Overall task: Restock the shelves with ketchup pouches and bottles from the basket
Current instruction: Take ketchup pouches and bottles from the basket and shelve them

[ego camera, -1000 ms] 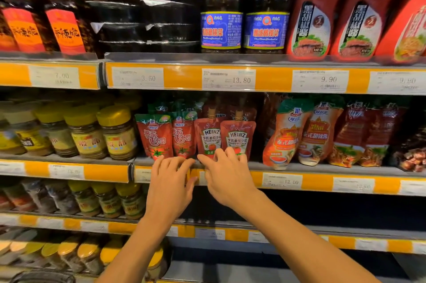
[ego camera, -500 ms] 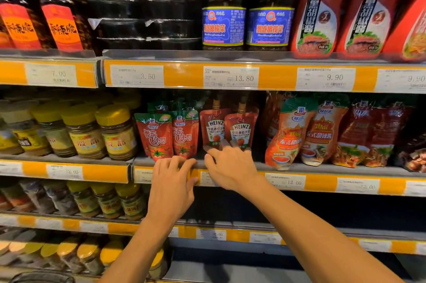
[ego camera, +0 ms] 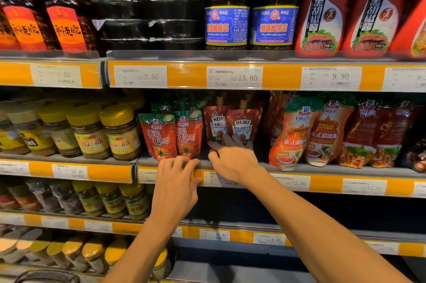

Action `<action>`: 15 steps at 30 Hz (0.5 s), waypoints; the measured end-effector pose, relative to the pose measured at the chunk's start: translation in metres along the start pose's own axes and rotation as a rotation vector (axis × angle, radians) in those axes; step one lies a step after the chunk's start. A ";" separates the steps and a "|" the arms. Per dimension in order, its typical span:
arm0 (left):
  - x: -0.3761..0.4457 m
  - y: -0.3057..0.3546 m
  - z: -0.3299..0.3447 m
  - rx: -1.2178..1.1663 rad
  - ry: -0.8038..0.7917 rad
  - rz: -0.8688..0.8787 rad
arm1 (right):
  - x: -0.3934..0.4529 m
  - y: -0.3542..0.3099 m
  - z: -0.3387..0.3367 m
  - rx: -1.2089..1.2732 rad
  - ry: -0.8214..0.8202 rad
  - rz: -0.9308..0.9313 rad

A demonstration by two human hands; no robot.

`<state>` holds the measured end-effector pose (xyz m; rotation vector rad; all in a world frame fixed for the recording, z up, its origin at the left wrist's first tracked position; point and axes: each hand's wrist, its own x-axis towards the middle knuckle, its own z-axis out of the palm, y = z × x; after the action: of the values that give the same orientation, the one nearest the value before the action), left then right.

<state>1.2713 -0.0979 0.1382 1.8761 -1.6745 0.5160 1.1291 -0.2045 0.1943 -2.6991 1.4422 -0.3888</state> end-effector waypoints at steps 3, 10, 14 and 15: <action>0.000 0.002 -0.002 0.004 -0.015 -0.006 | -0.004 0.002 0.000 0.046 -0.025 0.004; 0.005 0.012 -0.021 -0.040 -0.095 -0.043 | -0.048 0.003 -0.012 0.014 0.119 -0.065; -0.002 0.043 -0.035 -0.151 -0.083 -0.055 | -0.105 0.022 -0.024 0.112 0.231 -0.048; -0.006 0.055 -0.037 -0.183 -0.091 -0.042 | -0.124 0.030 -0.026 0.144 0.255 -0.016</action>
<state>1.2189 -0.0728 0.1718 1.8206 -1.6760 0.2543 1.0327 -0.1176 0.1907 -2.6227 1.3869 -0.8306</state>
